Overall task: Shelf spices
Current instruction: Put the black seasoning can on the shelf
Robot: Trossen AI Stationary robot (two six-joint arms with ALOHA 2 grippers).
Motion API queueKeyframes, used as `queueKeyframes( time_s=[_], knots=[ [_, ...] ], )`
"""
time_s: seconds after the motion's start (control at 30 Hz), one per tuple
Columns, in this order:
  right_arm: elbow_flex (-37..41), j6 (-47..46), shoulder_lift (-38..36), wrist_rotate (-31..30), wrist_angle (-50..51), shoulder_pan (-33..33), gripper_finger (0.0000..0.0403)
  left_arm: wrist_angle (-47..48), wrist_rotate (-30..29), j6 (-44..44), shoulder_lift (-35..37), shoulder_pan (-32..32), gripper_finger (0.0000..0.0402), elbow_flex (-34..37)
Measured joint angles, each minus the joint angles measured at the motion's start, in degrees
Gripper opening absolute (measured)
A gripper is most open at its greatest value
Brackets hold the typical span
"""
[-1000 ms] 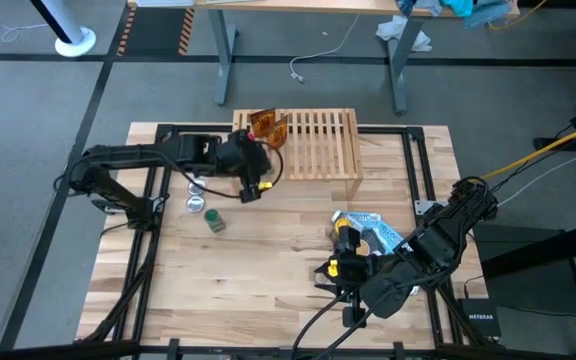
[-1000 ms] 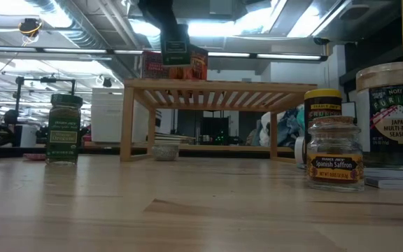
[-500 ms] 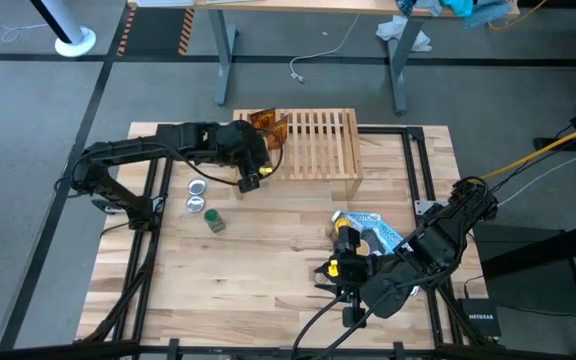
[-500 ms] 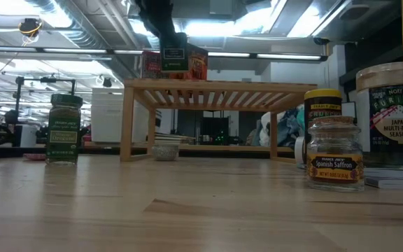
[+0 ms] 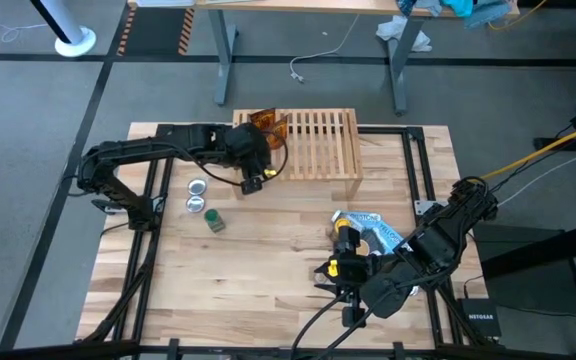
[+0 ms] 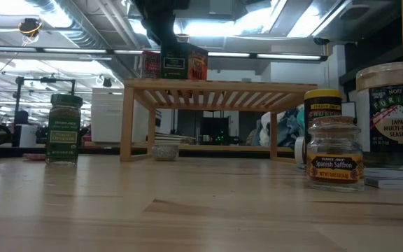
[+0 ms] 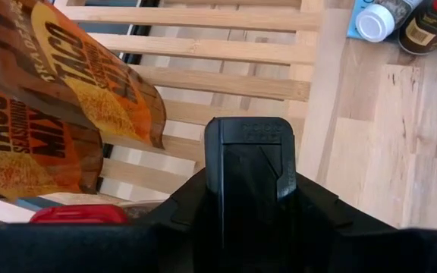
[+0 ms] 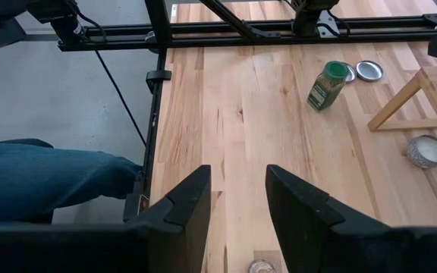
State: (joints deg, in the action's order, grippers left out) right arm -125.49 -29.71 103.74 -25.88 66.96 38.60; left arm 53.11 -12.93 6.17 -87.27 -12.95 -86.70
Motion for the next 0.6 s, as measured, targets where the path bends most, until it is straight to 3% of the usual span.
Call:
queueKeyframes(
  time_s=[0.2,0.43,0.6],
  knots=[
    [0.0,0.0,0.0,0.0,0.0,0.0,0.0134,0.1,0.2,-0.2,0.0,-0.4,0.0117,0.0],
    [0.0,0.0,0.0,0.0,0.0,0.0,0.0134,-0.2,0.3,-0.7,0.0,-1.1,0.0157,0.0],
    [0.0,0.0,0.0,0.0,0.0,0.0,0.0134,-0.2,1.0,-0.7,0.0,-1.1,0.016,0.0]
  ],
)
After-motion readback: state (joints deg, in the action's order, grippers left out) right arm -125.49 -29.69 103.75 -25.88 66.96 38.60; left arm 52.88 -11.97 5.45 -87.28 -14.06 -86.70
